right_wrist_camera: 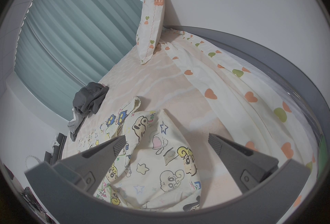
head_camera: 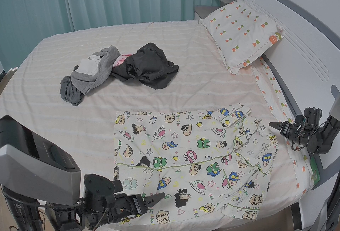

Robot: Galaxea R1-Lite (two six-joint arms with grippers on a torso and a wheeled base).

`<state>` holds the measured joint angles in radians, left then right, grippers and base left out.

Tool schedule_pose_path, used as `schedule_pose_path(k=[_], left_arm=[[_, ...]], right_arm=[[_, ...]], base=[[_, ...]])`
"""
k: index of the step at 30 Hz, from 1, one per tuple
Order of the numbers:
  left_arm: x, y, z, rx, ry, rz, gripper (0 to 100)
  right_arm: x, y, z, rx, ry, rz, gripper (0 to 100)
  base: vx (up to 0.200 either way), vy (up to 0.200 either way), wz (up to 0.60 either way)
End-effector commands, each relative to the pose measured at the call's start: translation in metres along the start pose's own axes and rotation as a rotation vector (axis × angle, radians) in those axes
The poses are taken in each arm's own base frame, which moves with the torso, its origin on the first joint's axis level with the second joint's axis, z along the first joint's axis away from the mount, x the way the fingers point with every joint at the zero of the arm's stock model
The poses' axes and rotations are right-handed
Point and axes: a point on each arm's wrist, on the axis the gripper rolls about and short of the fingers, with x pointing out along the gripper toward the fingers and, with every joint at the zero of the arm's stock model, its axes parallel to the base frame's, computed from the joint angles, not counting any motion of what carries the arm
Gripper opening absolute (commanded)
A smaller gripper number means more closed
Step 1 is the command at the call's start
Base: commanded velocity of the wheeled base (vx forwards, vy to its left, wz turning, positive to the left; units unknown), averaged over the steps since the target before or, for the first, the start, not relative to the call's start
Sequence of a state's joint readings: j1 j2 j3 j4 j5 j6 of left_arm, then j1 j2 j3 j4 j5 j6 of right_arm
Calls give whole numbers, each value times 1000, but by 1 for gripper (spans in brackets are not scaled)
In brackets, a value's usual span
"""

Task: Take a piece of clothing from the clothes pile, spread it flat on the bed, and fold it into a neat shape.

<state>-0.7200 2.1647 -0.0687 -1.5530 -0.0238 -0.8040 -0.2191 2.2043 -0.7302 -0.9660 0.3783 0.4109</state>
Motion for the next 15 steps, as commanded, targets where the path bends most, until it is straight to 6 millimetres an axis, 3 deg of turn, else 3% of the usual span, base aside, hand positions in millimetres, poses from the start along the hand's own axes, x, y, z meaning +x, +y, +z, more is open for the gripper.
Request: schedule_pose_path(k=[1,9,15], left_arm=[[-3,2,11,-36,-49,-7,100],[-11,-6,16,11,-76,-44,100],[6,-1,8,-10,-31,-23,100]], right_arm=[[0,0,0,1,1,0,100],[0,0,0,0,0,1,100],[0,0,0,0,-1,1,100]], base=[[0,0,0],[0,0,0],[0,0,0]])
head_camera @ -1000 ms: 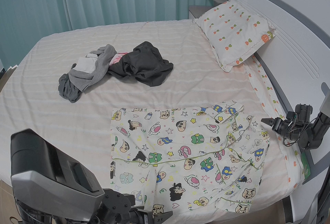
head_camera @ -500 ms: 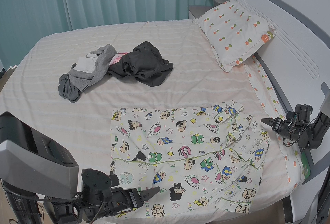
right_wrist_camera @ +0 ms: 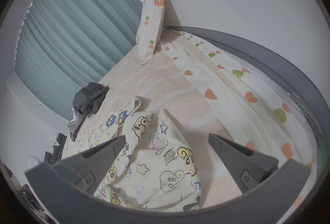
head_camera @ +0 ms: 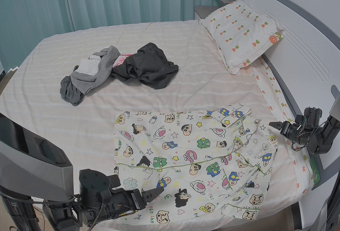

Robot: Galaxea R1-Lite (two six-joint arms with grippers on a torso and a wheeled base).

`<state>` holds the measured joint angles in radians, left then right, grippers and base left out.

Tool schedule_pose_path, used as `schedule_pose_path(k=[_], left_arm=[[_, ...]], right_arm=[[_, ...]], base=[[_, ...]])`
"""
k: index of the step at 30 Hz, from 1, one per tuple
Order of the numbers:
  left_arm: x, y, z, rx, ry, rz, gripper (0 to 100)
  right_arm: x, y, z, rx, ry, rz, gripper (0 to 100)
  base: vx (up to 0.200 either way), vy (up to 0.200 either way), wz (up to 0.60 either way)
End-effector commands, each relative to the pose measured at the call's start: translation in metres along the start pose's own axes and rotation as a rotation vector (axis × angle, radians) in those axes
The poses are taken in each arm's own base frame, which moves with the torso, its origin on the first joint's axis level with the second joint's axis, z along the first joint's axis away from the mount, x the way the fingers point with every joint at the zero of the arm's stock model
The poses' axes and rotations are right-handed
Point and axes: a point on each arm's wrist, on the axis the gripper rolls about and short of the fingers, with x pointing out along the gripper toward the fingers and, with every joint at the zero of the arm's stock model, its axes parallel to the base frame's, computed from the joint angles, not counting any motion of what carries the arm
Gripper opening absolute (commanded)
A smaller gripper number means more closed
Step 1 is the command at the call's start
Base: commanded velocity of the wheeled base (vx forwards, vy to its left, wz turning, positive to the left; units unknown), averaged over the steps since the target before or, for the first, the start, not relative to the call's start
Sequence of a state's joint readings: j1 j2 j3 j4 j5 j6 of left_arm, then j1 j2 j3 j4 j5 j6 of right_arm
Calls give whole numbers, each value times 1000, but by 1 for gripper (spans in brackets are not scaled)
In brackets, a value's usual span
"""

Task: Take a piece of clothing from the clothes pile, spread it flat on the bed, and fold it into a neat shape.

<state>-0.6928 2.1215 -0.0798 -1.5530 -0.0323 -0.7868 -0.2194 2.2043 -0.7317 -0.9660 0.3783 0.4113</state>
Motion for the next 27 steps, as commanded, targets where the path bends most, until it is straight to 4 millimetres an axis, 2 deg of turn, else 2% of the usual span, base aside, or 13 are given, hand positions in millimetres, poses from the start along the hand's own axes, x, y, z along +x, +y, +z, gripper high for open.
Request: schedule_pose_path(k=[1,5,10,18,20,23,24,25,26,27], left_arm=[[12,2,-6,-25,26,4,0],[10,-7,-18,-8,97,-49,0],[1,-18,-39,37,266,-154,0],[-9,-12,-46,107,317,-140,0],[-11,-11,-37,115,251,-120,0],[-22,-10,-7,64,100,-121,0],[-29,-8,8,38,30,-128,0],[-31,-7,14,28,6,-130,0],[-37,-2,32,-13,-84,-123,0],[-41,3,42,-44,-133,-104,0]], right_arm=[[0,0,0,0,0,1,100],[0,0,0,-1,-1,1,100],[0,0,0,-1,-1,1,100],[0,0,0,0,0,1,100],[0,0,0,0,0,1,100],[0,0,0,0,0,1,100],[0,0,0,0,0,1,100],[0,0,0,0,0,1,100],[0,0,0,0,0,1,100],[0,0,0,0,1,0,100]], base=[[0,0,0],[0,0,0],[0,0,0],[0,0,0],[0,0,0],[0,0,0],[0,0,0],[0,0,0],[0,0,0],[0,0,0]])
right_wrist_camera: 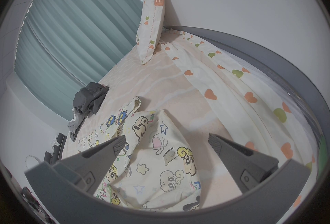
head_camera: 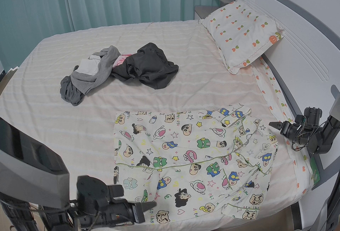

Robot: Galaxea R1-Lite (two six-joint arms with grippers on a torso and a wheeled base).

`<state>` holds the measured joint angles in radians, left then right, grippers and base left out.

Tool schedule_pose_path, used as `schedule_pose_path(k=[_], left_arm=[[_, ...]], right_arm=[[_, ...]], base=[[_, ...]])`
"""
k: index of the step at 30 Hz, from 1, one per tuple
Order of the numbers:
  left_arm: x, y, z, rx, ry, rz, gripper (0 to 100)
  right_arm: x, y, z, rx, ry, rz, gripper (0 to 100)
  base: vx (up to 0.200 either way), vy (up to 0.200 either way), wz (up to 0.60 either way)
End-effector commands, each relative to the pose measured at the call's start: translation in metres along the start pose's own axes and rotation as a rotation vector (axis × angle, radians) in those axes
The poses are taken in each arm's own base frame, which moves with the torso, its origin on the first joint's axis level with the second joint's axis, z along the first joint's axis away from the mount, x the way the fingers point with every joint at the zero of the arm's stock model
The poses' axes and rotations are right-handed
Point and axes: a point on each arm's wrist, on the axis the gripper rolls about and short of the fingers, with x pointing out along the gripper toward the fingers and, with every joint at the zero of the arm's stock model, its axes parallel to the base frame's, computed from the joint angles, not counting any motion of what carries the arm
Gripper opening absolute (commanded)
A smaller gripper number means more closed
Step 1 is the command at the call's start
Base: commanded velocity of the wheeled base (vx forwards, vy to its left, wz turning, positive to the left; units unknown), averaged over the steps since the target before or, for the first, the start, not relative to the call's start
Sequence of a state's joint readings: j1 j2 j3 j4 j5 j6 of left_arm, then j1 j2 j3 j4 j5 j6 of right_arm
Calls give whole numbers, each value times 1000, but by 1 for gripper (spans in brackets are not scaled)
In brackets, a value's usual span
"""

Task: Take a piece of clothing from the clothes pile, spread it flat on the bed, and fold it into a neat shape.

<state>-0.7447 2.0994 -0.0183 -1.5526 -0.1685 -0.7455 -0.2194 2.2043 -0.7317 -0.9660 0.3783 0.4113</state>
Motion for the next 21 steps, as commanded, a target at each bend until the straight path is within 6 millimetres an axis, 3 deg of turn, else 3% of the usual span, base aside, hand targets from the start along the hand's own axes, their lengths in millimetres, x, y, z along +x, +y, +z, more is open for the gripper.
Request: schedule_pose_path(k=[1,5,9,14,15,21], left_arm=[[-41,16,56,-109,-328,33,0],[-41,39,46,-183,-245,176,0],[-33,44,35,-271,-159,210,0],[-7,56,12,-362,-25,282,0],[-7,56,12,-362,-25,282,100],[2,50,0,-403,20,265,100]], right_arm=[[0,0,0,0,0,1,100],[0,0,0,-1,1,2,100],[0,1,-1,0,5,3,100],[1,1,-1,-1,5,3,100],[1,1,-1,-1,5,3,100],[1,1,-1,-1,5,3,100]], base=[[0,0,0],[0,0,0],[0,0,0],[0,0,0],[0,0,0],[0,0,0]])
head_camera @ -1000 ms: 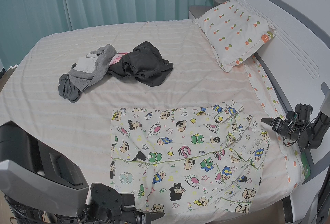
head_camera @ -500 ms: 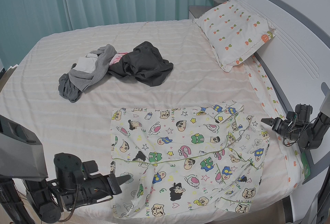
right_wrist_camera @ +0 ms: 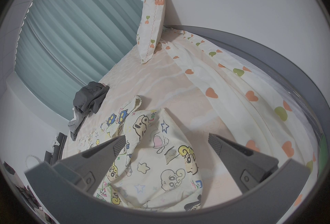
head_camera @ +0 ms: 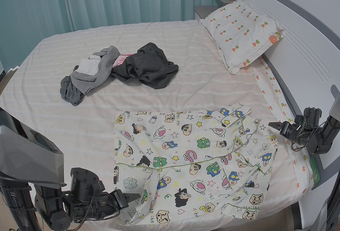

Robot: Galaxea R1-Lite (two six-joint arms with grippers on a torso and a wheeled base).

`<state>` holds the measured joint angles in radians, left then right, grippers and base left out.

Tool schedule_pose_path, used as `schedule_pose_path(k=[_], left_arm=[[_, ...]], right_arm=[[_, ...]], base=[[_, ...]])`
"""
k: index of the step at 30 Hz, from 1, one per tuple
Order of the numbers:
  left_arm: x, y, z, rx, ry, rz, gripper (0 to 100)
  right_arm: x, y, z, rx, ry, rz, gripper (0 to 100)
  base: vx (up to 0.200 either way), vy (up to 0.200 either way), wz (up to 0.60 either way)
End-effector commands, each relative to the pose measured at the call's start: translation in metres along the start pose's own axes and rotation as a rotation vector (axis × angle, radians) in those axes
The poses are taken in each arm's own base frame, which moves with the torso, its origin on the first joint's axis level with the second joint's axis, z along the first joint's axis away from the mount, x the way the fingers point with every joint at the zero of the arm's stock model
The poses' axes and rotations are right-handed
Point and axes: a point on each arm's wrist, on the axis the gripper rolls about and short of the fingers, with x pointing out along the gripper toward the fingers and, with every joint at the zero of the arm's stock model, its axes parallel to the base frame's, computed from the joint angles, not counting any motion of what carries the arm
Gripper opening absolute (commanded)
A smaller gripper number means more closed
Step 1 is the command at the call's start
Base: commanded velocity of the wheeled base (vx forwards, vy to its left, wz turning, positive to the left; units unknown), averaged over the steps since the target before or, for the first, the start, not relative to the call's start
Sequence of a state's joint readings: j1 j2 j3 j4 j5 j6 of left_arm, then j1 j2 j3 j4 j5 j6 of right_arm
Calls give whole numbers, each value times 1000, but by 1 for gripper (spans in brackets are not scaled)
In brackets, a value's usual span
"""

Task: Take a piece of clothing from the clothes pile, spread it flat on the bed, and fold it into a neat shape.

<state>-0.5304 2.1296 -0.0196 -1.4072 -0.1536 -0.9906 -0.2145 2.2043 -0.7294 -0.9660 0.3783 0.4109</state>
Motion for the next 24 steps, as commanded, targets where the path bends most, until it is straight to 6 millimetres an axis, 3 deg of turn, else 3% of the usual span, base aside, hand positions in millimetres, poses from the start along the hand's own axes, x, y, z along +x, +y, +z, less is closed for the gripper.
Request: schedule_pose_path(k=[1,8,20,24], left_arm=[[11,4,-17,10,68,47,100],[14,-4,-27,-26,21,71,100],[32,-20,-20,-147,-134,46,100],[30,-18,-23,-158,-120,68,100]], right_arm=[[0,0,0,1,0,0,100],[1,0,0,0,1,1,100],[1,0,-1,1,4,0,100],[1,0,-1,1,4,0,100]], base=[[0,0,0],[0,0,0],[0,0,0],[0,0,0]])
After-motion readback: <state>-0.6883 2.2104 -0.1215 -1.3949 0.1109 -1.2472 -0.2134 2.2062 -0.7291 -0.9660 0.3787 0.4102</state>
